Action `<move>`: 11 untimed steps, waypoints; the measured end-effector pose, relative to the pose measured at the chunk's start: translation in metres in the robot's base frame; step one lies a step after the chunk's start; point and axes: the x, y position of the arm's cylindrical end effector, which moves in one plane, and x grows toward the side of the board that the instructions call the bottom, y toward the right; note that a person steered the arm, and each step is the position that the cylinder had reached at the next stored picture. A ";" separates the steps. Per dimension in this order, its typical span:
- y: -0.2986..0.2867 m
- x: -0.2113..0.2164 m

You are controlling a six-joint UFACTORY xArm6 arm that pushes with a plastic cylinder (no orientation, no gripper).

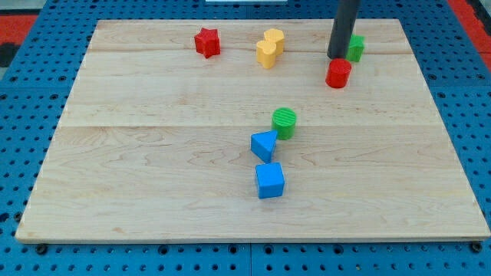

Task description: Push the green circle with a red circle below to the green star

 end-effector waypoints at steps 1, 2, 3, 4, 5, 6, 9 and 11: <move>0.007 0.014; 0.027 0.001; 0.032 -0.014; 0.041 -0.003; 0.094 0.070; 0.087 0.168; -0.082 0.165; -0.139 0.191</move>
